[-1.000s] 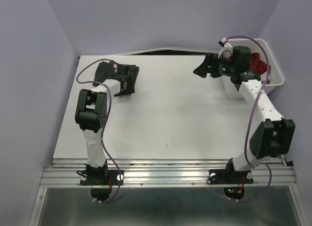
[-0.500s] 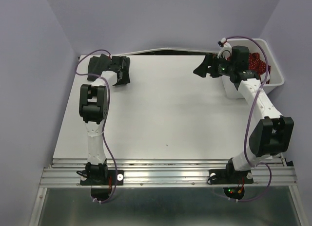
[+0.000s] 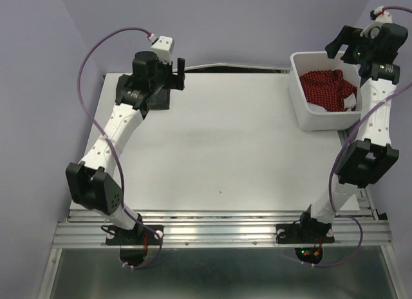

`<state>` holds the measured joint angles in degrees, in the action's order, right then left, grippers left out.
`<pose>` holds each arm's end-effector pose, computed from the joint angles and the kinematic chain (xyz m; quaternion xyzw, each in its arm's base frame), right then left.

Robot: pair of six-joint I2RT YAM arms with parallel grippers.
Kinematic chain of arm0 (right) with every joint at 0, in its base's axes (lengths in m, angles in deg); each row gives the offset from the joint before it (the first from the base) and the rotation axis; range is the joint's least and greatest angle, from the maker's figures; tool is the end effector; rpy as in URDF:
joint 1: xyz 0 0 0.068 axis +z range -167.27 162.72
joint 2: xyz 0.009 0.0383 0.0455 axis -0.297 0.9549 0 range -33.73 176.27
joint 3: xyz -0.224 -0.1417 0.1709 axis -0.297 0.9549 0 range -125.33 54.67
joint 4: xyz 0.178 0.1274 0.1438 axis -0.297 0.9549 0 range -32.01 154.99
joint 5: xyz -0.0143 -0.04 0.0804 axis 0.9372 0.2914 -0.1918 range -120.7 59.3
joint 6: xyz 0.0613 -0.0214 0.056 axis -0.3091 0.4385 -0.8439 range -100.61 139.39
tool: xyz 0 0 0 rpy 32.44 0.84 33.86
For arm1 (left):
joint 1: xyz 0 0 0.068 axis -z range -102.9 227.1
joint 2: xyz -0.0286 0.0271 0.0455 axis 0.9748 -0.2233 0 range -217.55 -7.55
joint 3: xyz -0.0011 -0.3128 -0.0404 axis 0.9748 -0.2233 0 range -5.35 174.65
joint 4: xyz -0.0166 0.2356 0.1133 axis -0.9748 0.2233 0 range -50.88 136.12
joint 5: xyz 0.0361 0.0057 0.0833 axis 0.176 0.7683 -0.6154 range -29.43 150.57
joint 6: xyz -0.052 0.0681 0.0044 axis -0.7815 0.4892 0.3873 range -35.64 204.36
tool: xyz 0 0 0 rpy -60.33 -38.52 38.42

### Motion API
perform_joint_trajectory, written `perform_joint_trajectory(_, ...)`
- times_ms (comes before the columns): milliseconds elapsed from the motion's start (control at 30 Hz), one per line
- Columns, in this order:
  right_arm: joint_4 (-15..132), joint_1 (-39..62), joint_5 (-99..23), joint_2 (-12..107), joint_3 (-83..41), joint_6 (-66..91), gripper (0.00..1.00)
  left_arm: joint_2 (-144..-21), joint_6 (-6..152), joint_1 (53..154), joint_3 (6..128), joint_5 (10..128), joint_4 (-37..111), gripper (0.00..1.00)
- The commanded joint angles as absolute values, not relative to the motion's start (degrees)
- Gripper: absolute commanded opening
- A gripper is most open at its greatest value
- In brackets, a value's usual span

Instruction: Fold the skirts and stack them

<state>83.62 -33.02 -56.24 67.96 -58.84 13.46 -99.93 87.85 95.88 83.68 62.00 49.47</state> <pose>0.4404 -0.0904 0.4900 0.0103 0.7795 0.1218 0.6144 0.4036 -0.1392 0.4312 0.1594 0.7700 -0.0919 0.6109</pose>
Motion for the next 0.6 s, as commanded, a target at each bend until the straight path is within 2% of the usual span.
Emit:
perform_joint_trajectory(0, 91.1, -35.3, -48.5, 76.0, -68.9, 18.6, 1.00, -97.6, 84.7, 94.1, 82.5, 66.0, 53.7, 0.98)
perform_joint_trajectory(167, 95.9, -35.8, -42.5, 88.7, -77.7, 20.8, 1.00, -94.6, 82.2, 94.1, 77.4, 66.5, 52.0, 0.98)
perform_joint_trajectory(567, 95.2, -35.8, -34.0, 100.2, -73.1, 26.4, 0.99, -92.1, 81.5, 94.1, 72.9, 67.5, 49.6, 0.98)
